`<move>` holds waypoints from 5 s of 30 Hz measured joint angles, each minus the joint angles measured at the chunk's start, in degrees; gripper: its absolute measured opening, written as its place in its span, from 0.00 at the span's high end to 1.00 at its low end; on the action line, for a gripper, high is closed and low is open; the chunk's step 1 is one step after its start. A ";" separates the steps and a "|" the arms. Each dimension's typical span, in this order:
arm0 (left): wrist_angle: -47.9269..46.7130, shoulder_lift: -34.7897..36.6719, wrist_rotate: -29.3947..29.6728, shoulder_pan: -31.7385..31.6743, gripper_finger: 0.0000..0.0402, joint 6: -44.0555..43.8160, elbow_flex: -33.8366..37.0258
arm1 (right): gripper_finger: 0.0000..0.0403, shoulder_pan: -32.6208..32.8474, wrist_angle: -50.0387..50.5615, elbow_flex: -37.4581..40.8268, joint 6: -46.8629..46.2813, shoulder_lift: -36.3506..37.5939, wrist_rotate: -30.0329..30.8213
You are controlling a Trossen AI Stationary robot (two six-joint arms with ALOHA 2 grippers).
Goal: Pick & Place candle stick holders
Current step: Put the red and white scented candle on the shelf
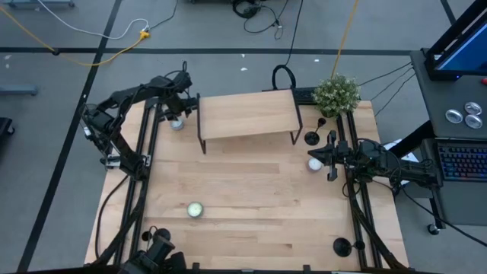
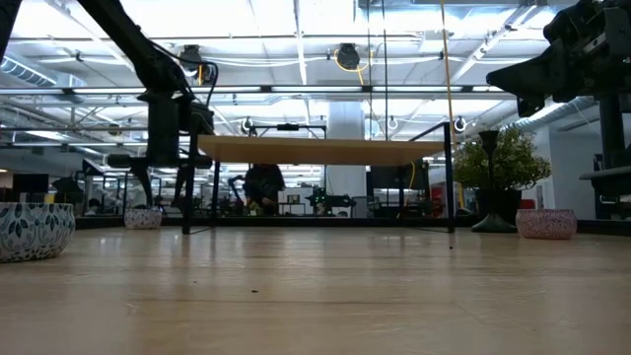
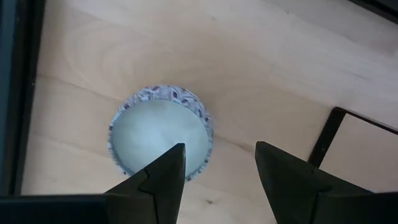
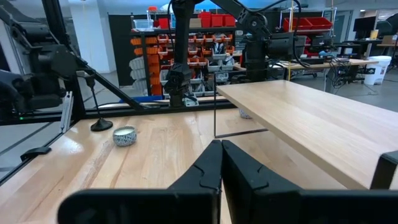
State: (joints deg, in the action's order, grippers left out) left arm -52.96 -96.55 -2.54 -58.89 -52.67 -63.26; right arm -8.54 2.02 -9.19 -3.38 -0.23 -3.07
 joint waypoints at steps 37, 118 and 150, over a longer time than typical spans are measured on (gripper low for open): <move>1.04 -0.33 5.66 0.26 0.77 0.43 0.42 | 1.00 -0.02 -0.04 0.00 0.00 0.00 0.02; 5.39 24.39 9.59 14.06 1.00 8.75 -15.93 | 1.00 -0.01 -0.04 0.00 2.58 -0.01 0.28; -9.71 -1.82 -1.79 20.78 1.00 7.69 -33.43 | 1.00 -0.02 -0.06 0.02 2.56 -0.02 0.22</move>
State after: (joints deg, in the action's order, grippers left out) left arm -62.68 -98.37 -4.33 -38.11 -44.98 -96.69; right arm -8.56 1.96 -9.17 -0.82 -0.25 -2.85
